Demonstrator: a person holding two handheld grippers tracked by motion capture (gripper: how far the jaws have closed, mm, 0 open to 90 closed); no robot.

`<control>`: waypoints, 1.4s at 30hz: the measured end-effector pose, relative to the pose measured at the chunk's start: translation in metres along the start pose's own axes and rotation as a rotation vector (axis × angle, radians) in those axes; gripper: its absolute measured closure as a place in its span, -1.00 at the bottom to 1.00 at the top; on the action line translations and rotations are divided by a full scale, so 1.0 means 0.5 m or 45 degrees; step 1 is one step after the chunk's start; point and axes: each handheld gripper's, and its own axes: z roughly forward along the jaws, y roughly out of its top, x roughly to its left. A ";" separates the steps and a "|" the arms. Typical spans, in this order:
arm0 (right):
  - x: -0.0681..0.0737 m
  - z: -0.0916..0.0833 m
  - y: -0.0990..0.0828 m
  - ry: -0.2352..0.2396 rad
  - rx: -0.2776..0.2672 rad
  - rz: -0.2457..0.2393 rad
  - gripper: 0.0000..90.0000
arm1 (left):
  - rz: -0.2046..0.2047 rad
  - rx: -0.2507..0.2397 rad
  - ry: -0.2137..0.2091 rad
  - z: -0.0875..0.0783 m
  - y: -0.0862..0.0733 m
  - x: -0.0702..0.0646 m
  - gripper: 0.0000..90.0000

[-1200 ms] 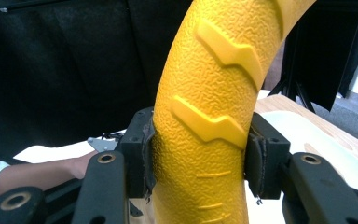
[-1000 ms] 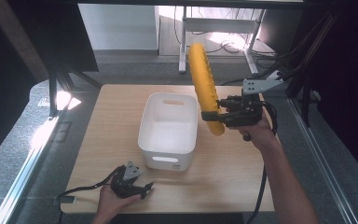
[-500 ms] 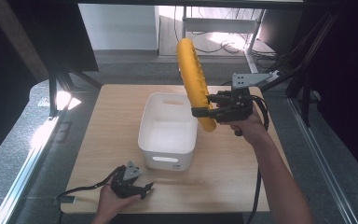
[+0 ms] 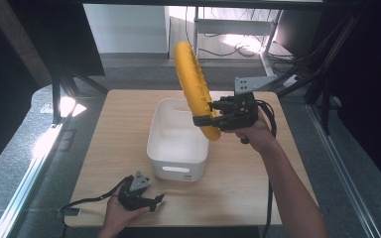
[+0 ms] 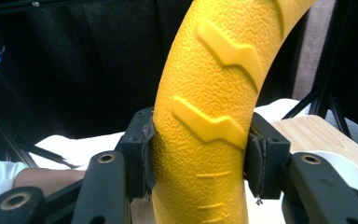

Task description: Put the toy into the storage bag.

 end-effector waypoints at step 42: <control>-0.026 0.094 -0.070 0.160 0.062 0.079 0.14 | 0.009 0.002 0.019 -0.001 -0.001 0.001 -0.56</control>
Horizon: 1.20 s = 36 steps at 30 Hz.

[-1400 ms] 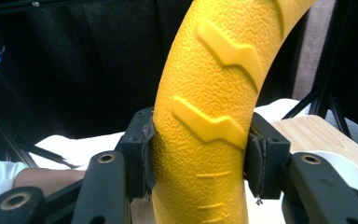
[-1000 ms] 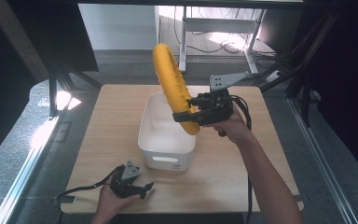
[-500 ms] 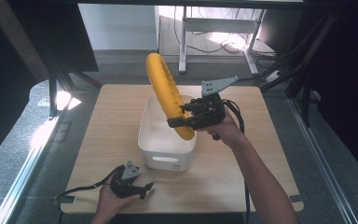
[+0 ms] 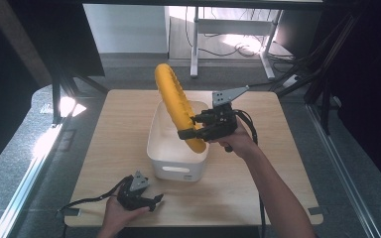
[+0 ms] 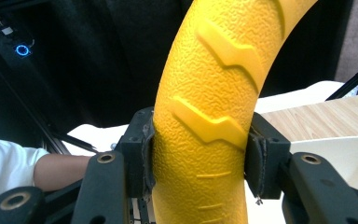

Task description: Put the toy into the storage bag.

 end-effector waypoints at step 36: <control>-0.023 0.031 -0.056 0.043 0.093 0.041 0.10 | -0.002 -0.002 -0.003 0.000 0.000 0.000 -0.56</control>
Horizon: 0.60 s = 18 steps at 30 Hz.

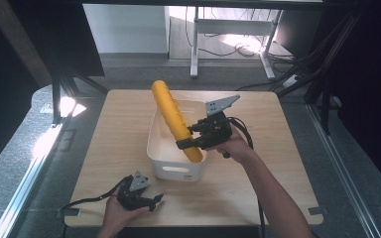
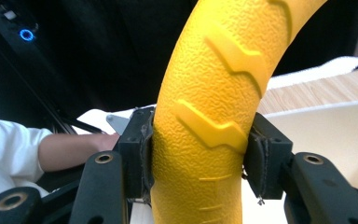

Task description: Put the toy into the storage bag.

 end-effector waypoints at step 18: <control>0.006 -0.023 -0.034 -0.202 -0.032 -0.053 -0.32 | 0.004 0.014 -0.007 0.001 0.001 0.002 -0.56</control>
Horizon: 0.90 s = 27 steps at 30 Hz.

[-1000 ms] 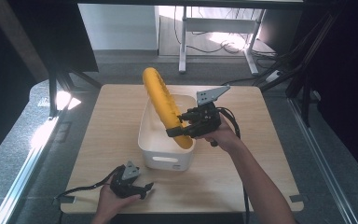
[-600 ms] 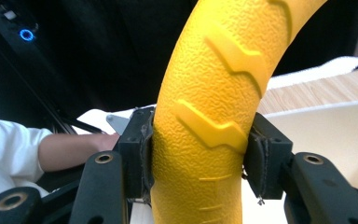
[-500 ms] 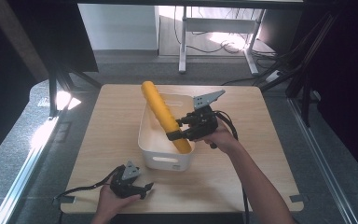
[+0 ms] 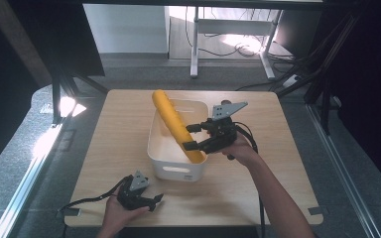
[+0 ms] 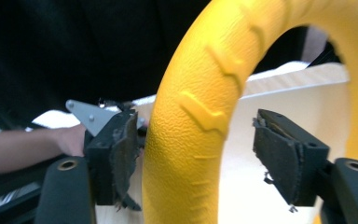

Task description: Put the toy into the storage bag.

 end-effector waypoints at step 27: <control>0.015 -0.164 -0.234 -0.463 0.030 0.126 -0.31 | -0.002 -0.019 0.018 -0.011 0.000 -0.001 -0.57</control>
